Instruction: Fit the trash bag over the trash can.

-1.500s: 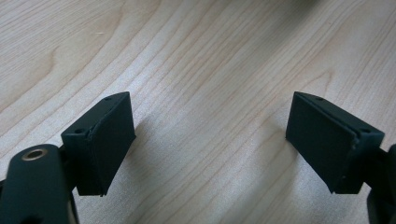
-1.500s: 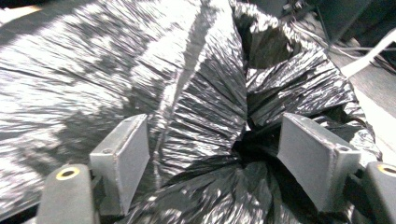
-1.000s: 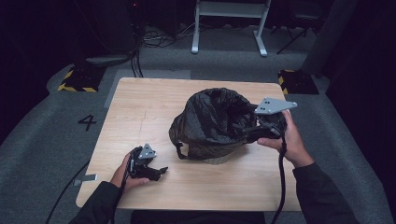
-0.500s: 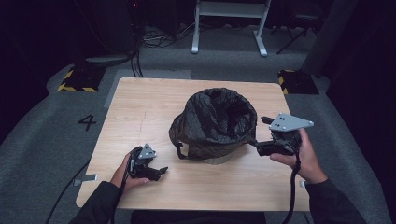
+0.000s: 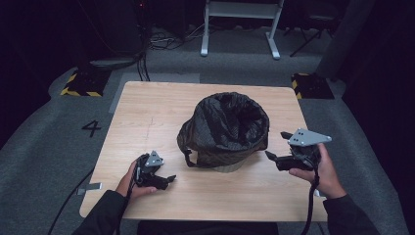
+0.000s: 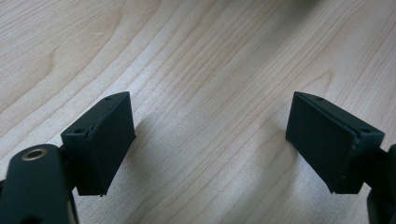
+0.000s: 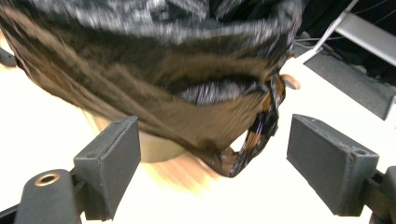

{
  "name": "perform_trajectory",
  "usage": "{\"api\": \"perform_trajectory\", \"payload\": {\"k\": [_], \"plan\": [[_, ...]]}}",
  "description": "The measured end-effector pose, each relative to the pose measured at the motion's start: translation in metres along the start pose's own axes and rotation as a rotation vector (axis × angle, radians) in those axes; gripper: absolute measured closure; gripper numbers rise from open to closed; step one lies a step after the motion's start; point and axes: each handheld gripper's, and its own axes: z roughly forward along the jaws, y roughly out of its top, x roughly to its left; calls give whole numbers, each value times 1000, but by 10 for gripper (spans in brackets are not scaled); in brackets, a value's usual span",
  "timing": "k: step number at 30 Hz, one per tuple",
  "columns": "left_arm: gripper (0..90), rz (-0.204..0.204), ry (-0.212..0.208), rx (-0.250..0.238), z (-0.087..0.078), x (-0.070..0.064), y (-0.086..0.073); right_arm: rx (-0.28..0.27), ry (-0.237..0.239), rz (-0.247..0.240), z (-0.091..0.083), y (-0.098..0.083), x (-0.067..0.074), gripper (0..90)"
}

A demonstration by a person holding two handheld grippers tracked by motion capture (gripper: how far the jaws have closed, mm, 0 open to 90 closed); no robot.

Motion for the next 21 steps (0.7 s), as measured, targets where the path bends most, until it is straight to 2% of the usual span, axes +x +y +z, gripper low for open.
{"api": "perform_trajectory", "payload": {"k": [3,5,9,15,19,21], "plan": [[157,0,0,0,0,0,0,24,-28,-32,5,-9,1,172],[157,0,-1,0,0,0,0,65,-28,-37,12,-17,1,172],[157,2,0,1,0,0,0,108,-36,-39,22,-33,2,172],[156,4,-1,2,0,0,1,149,-54,-9,35,-60,-1,172],[156,11,-2,0,1,1,1,176,-44,25,42,-76,-5,173],[156,8,-4,-2,1,1,1,187,-46,24,45,-81,-8,174]]}}
